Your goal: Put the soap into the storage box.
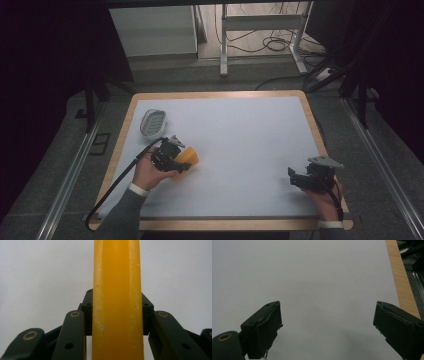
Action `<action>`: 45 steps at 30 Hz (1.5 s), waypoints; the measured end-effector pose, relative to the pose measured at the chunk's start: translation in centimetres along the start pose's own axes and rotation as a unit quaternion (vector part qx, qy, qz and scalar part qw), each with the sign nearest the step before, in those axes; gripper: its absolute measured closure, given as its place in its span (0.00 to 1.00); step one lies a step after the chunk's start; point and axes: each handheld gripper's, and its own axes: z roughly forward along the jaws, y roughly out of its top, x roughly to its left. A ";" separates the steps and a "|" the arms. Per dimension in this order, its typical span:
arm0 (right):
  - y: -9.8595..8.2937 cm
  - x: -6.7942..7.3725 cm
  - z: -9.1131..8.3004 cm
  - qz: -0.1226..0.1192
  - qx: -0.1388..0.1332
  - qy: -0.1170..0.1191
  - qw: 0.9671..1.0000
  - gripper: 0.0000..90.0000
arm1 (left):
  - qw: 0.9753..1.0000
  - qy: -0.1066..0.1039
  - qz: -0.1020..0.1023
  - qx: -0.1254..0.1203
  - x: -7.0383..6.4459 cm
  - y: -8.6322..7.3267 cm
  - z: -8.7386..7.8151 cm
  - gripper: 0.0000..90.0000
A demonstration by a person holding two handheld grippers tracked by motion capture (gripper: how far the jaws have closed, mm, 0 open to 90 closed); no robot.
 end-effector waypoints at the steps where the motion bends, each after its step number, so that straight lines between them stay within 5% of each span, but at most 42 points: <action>1: 0.0 0.0 0.0 0.001 0.000 0.000 1.000 0.09 | 1.000 -0.001 -0.001 -0.002 0.1 0.0 -0.1 0.68; 25: -0.1 0.0 0.1 0.001 0.004 0.001 1.000 0.09 | 0.999 0.005 -0.025 -0.029 2.5 0.8 -2.8 0.68; 45: -0.2 -0.1 0.2 0.000 0.006 -0.003 1.000 0.09 | 0.999 0.024 -0.036 -0.026 4.7 1.8 -4.1 0.68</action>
